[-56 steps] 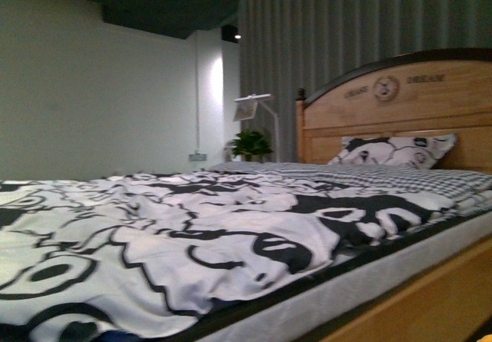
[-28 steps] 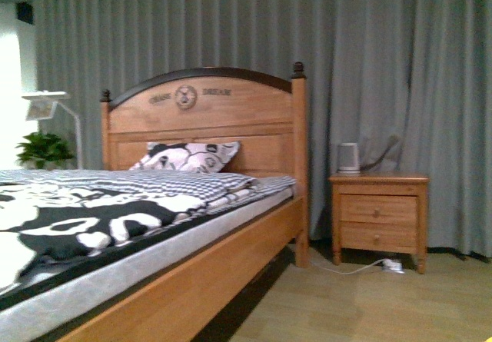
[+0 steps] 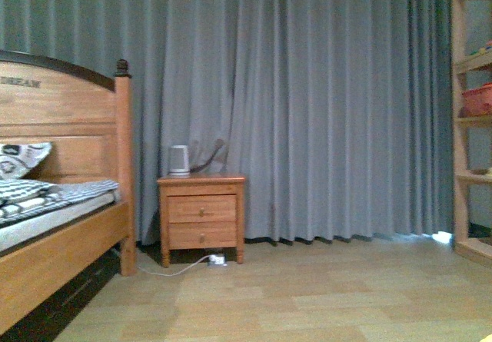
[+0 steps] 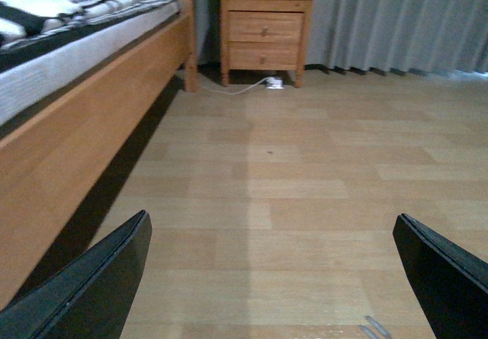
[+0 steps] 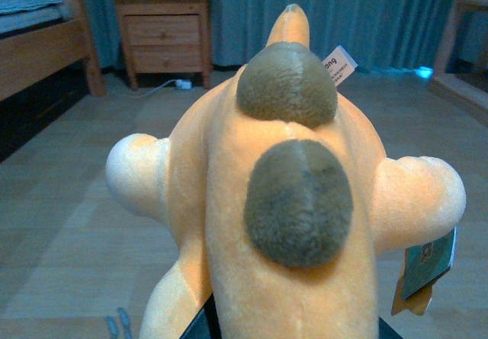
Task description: Put away toys
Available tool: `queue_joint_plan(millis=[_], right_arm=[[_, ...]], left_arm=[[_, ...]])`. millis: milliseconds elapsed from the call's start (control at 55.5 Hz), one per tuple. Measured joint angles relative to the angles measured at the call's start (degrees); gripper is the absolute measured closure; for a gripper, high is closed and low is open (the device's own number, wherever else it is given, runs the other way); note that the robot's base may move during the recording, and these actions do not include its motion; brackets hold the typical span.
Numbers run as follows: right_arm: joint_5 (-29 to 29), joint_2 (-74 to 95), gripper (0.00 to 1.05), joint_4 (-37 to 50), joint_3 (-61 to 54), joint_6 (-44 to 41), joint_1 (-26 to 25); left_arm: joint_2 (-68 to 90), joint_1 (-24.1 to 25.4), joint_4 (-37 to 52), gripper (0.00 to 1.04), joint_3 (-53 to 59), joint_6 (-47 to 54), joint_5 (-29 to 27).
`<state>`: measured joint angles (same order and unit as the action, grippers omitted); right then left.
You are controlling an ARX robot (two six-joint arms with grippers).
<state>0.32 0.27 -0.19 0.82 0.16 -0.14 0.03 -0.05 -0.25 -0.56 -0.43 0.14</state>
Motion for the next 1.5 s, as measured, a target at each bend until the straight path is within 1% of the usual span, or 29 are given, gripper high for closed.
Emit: queue_joint_plan(millis=[108, 234, 1495], right_arm=[[0.5, 0.0, 0.97, 0.0, 0.0, 0.0, 0.0], [-0.8, 0.0, 0.97, 0.0, 0.0, 0.0, 0.1], [-0.5, 0.0, 0.97, 0.0, 0.0, 0.0, 0.1]], left_arm=[[0.0, 0.0, 0.0, 0.06, 0.0, 0.0, 0.1], [0.0, 0.0, 0.0, 0.06, 0.0, 0.0, -0.2], [0.0, 0.0, 0.0, 0.06, 0.0, 0.0, -0.2]])
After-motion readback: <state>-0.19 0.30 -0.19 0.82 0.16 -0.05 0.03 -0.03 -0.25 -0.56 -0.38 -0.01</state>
